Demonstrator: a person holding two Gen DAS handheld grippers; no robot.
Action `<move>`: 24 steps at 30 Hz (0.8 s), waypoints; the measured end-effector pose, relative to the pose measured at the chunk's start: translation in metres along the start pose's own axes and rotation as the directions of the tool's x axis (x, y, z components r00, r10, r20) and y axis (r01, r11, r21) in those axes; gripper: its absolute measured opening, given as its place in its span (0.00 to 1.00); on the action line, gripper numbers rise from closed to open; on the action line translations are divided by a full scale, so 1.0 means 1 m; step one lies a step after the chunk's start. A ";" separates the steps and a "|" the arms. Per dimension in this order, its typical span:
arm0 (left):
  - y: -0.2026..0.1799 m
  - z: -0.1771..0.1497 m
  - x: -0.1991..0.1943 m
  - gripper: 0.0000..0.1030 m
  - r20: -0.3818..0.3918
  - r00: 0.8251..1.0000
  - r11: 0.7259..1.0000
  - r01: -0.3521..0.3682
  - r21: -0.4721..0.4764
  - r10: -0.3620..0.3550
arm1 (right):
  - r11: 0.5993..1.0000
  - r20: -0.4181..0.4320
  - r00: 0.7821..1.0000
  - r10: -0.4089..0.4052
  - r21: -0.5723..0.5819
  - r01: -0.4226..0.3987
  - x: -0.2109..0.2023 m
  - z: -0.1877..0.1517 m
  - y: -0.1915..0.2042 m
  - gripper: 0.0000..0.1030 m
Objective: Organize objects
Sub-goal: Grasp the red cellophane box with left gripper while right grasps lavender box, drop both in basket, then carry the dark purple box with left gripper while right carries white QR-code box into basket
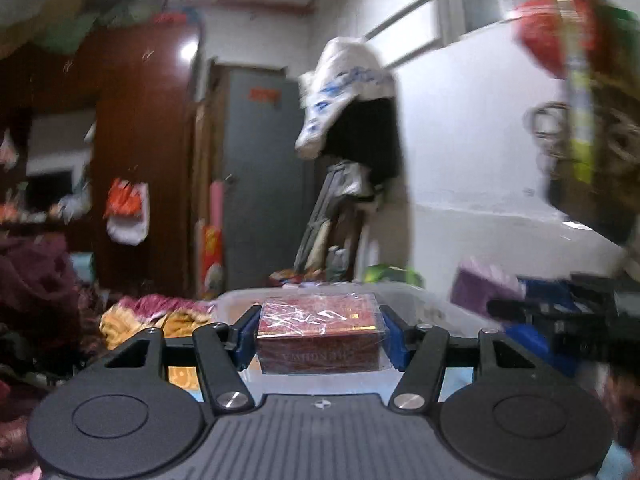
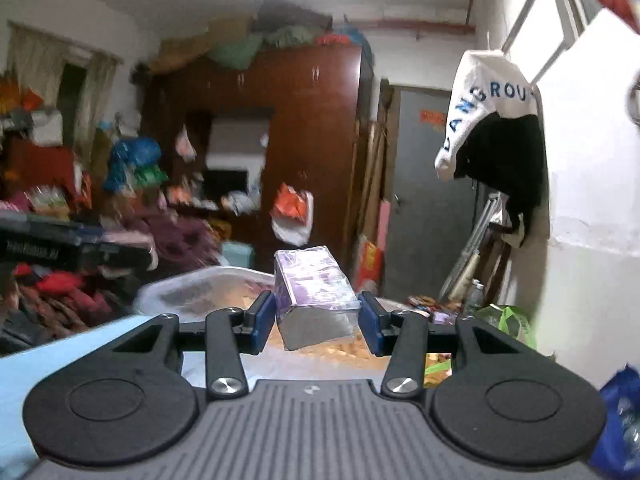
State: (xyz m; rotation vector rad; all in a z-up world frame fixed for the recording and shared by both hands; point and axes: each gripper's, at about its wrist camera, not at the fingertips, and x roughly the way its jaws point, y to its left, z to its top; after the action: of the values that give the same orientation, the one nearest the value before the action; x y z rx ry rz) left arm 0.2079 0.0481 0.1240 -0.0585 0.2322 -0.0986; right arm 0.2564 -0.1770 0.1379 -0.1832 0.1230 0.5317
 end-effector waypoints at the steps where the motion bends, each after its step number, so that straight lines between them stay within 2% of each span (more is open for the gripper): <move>1: 0.003 0.004 0.015 0.62 -0.026 1.000 1.000 -0.007 -0.013 0.007 | 1.000 -0.033 0.999 -0.018 0.008 0.019 0.017 0.003 -0.002 0.48; 3: 0.006 0.007 0.041 0.62 -0.075 0.997 1.000 -0.005 -0.027 0.003 | 1.000 -0.071 0.997 0.002 0.020 0.000 0.037 0.003 -0.004 0.48; 4: 0.007 0.007 0.049 0.67 -0.079 0.997 1.000 -0.012 -0.024 0.010 | 1.000 -0.070 0.998 0.006 0.019 -0.005 0.042 0.002 -0.004 0.49; 5: 0.007 0.007 0.056 0.79 -0.085 0.996 1.000 -0.019 -0.024 0.017 | 1.000 -0.068 0.998 0.003 0.018 -0.002 0.046 0.001 -0.004 0.49; 6: 0.008 0.006 0.063 0.85 -0.093 0.996 0.999 -0.022 -0.034 0.018 | 1.000 -0.070 0.998 -0.005 0.022 0.006 0.046 0.000 -0.004 0.56; 7: 0.010 0.004 0.065 0.90 -0.096 0.995 0.999 -0.018 -0.051 0.013 | 0.999 -0.073 0.997 -0.010 0.036 0.013 0.044 -0.002 -0.005 0.71; 8: 0.011 0.000 0.064 0.90 -0.098 0.995 0.998 -0.008 -0.064 0.002 | 0.999 -0.073 0.997 -0.003 0.052 0.007 0.039 -0.004 -0.004 0.80; 9: 0.011 -0.004 0.059 0.90 -0.096 0.995 0.998 0.004 -0.065 -0.011 | 0.998 -0.067 0.998 0.012 0.056 -0.008 0.028 -0.006 -0.004 0.94; 10: 0.011 -0.009 0.048 0.90 -0.088 0.996 0.998 0.009 -0.060 -0.014 | 0.999 -0.049 0.999 0.015 0.052 -0.012 0.014 -0.011 -0.001 1.00; 13: 0.008 -0.036 -0.005 1.00 -0.010 0.999 0.999 0.034 -0.027 -0.034 | 0.998 -0.018 0.999 0.033 0.047 -0.032 -0.037 -0.036 0.009 1.00; 17: -0.002 -0.086 -0.067 1.00 0.086 0.996 1.000 0.017 0.016 -0.019 | 0.993 -0.045 0.994 0.096 0.078 -0.092 -0.095 -0.098 0.029 1.00; 19: -0.006 -0.109 -0.084 1.00 0.011 1.000 0.999 -0.002 0.043 0.001 | 0.985 -0.024 0.990 0.137 0.112 -0.134 -0.118 -0.128 0.037 1.00; 20: -0.005 -0.119 -0.091 1.00 0.001 1.000 0.999 0.001 0.034 -0.001 | 0.977 -0.028 0.987 0.159 0.146 -0.153 -0.126 -0.143 0.040 1.00; 22: -0.003 -0.138 -0.104 1.00 0.012 0.999 0.999 0.038 0.019 -0.038 | 0.961 -0.010 0.975 0.221 0.171 -0.217 -0.133 -0.160 0.043 1.00; 24: -0.003 -0.147 -0.108 1.00 0.013 0.999 0.999 0.046 0.010 -0.046 | 0.959 -0.010 0.974 0.226 0.175 -0.221 -0.131 -0.165 0.045 0.98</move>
State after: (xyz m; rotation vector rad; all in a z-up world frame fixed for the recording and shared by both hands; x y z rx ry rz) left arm 0.0686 0.0496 0.0054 -0.0550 0.2173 -0.1446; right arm 0.1097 -0.2370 -0.0080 -0.0066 0.2199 0.7408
